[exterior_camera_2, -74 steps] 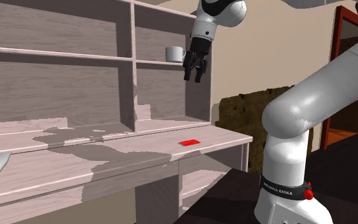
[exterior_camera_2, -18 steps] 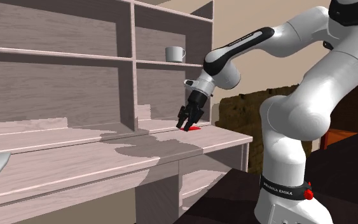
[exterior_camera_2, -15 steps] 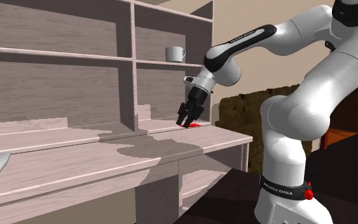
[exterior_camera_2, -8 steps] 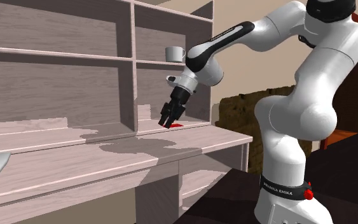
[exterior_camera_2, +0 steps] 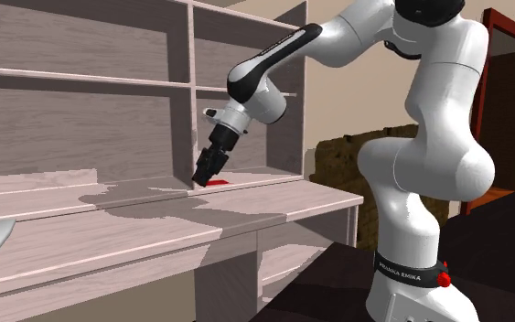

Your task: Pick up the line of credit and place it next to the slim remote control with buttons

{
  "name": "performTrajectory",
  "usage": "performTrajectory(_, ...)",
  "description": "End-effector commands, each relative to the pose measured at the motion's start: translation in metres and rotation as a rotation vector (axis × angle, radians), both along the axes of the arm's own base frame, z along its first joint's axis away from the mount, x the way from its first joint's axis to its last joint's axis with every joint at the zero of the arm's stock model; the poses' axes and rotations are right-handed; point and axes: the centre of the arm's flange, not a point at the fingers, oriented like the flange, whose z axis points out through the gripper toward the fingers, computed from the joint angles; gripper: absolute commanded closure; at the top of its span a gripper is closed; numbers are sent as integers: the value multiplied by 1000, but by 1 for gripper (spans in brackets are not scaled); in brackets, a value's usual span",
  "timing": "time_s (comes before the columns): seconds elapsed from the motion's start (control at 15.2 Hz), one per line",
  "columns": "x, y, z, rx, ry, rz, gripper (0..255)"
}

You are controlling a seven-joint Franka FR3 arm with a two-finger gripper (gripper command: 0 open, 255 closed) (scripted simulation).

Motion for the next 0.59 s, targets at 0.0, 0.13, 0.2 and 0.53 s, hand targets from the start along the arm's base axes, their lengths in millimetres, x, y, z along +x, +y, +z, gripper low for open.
performTrajectory(0.0,18,23,1,0,-1,0,255)
performTrajectory(0.13,35,43,1,0,-1,0,255)
performTrajectory(0.2,43,54,1,0,-1,0,255)
performTrajectory(0.53,84,105,2,0,-1,0,255)
